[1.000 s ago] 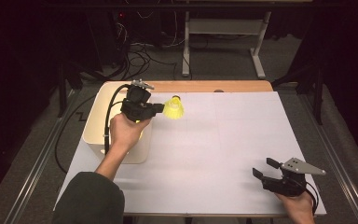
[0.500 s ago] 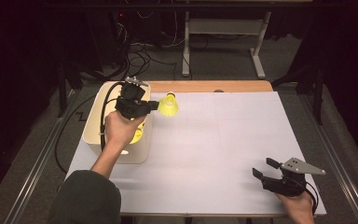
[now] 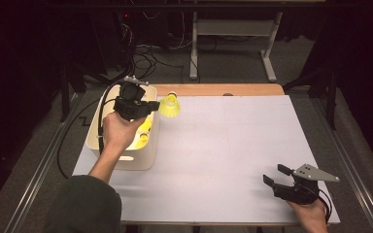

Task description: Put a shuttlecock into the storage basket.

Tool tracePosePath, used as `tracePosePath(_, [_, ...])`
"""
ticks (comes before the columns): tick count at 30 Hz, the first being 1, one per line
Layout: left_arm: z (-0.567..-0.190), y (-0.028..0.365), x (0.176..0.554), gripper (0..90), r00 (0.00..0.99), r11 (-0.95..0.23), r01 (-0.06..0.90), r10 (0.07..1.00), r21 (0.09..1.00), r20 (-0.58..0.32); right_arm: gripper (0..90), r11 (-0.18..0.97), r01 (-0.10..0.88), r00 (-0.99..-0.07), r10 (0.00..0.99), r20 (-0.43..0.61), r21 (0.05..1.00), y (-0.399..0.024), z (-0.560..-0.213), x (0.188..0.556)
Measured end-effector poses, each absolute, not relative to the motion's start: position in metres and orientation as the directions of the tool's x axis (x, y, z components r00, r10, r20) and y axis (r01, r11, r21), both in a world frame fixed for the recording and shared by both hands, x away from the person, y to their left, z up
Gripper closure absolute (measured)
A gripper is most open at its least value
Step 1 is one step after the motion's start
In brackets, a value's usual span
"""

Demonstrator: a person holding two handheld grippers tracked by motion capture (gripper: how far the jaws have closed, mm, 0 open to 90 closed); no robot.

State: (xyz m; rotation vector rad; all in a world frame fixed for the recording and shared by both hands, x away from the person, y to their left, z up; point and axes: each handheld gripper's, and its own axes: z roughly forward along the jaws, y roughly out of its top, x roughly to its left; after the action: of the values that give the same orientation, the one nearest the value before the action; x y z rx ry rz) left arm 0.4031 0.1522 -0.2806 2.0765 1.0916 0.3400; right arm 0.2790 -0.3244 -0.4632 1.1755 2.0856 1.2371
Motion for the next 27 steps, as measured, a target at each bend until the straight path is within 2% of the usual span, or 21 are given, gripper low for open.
tracePosePath(27, [-0.284,0.182,0.409,90.0,0.542,-0.317,0.621,0.834,0.717,-0.1,29.4,0.24,0.448,-0.539,0.841,0.046,0.861,-0.324,-0.464,0.279])
